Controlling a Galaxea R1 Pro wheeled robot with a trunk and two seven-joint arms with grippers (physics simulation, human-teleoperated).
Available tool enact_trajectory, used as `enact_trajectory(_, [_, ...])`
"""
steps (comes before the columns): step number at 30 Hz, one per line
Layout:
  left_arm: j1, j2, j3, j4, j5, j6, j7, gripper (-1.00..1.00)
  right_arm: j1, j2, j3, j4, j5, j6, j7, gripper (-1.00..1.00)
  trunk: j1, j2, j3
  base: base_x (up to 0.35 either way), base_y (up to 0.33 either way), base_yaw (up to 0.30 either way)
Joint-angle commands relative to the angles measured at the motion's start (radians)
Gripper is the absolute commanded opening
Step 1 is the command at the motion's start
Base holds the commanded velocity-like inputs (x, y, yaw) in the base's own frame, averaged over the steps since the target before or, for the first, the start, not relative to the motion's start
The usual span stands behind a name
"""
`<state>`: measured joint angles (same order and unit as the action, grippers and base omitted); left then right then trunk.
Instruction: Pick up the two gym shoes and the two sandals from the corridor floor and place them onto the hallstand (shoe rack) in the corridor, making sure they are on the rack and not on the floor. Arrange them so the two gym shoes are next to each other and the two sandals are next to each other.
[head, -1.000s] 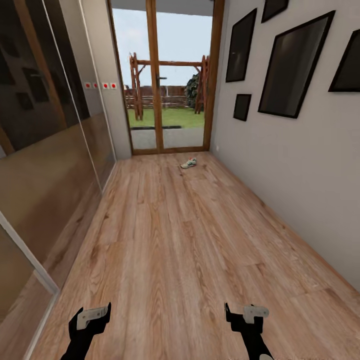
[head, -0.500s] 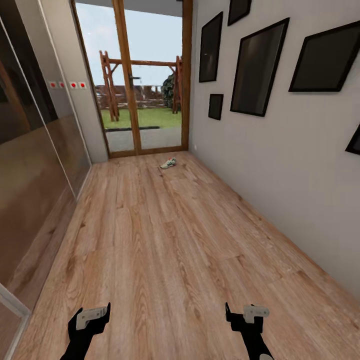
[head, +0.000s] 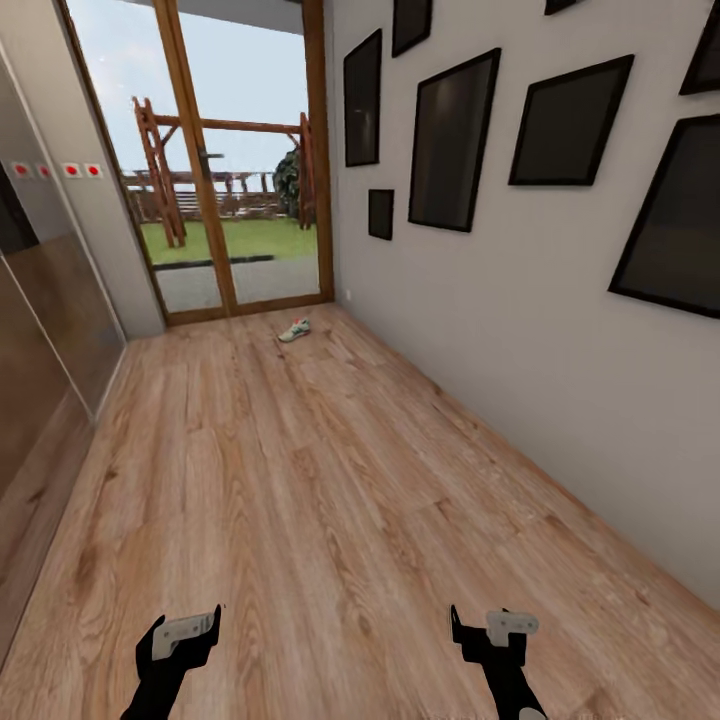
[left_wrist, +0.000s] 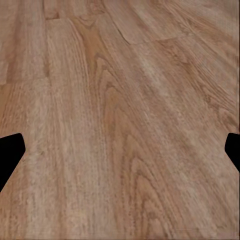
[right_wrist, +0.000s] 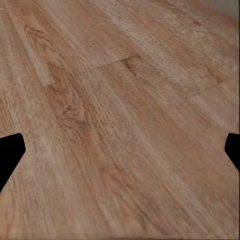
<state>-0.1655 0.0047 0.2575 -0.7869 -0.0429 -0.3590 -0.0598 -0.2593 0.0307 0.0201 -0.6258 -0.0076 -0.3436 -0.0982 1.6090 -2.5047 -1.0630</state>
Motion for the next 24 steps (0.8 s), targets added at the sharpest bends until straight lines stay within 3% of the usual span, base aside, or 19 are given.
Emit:
enact_trajectory(1, [0.0,0.0,0.0,0.0,0.0,0.0,0.0,1.0,0.0,0.0,0.0,0.0,0.0,0.0,0.0,1.0,0.0,0.0,0.0,0.0,0.0,-0.29])
enact_trajectory(24, [0.0,0.0,0.001,0.0,0.0,0.0,0.0,1.0,0.0,0.001,0.001,0.0,0.0,0.0,0.0,1.0,0.0,0.0,0.009,0.0,0.0,-0.29])
